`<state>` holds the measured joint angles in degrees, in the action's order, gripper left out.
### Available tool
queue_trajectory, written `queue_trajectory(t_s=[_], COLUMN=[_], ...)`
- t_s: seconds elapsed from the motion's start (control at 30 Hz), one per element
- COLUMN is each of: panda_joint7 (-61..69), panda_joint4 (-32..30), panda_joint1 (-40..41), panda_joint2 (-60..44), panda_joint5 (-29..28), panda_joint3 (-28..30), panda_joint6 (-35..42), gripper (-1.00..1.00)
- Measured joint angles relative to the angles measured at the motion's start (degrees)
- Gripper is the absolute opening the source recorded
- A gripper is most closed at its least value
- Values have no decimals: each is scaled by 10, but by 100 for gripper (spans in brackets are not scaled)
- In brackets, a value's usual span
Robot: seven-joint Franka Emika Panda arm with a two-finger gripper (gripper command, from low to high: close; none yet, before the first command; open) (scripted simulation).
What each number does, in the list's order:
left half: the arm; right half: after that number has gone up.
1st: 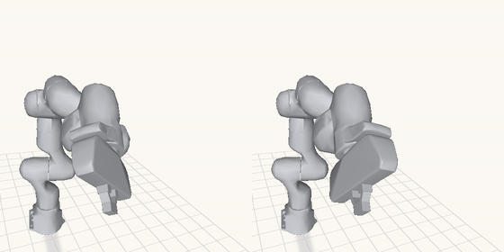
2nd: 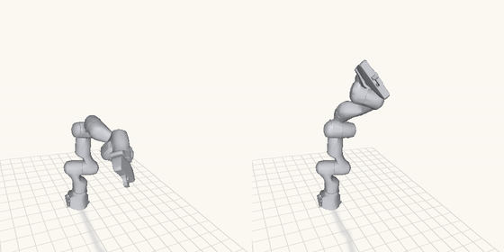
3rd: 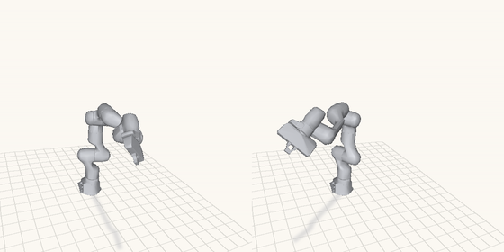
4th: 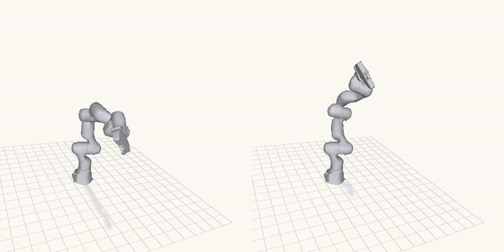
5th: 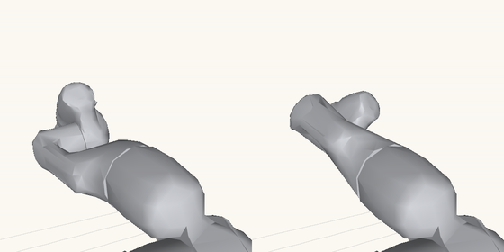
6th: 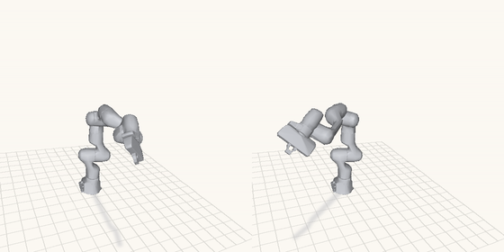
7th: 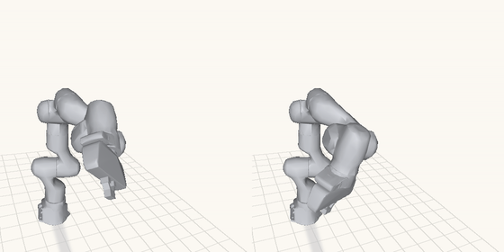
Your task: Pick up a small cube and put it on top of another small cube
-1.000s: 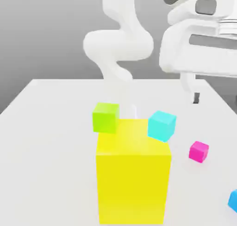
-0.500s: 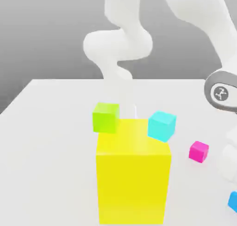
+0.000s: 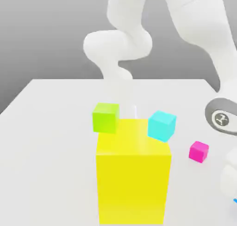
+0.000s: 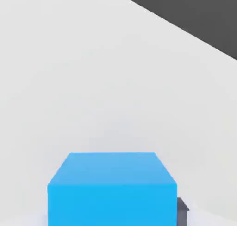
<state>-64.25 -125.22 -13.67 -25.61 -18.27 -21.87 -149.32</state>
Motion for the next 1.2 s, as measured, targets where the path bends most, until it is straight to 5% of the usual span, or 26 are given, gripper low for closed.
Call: queue_trajectory(t_s=[0.87,1.07,1.1,1.2], panda_joint7=[-158,-184,-184,-184], panda_joint4=[-126,-227,-242,-242], panda_joint1=[179,192,193,193], panda_joint2=[500,541,535,535], panda_joint5=[152,190,191,191], panda_joint3=[190,207,207,207], panda_joint6=[344,298,277,277], gripper=[-100,-100,100,100])
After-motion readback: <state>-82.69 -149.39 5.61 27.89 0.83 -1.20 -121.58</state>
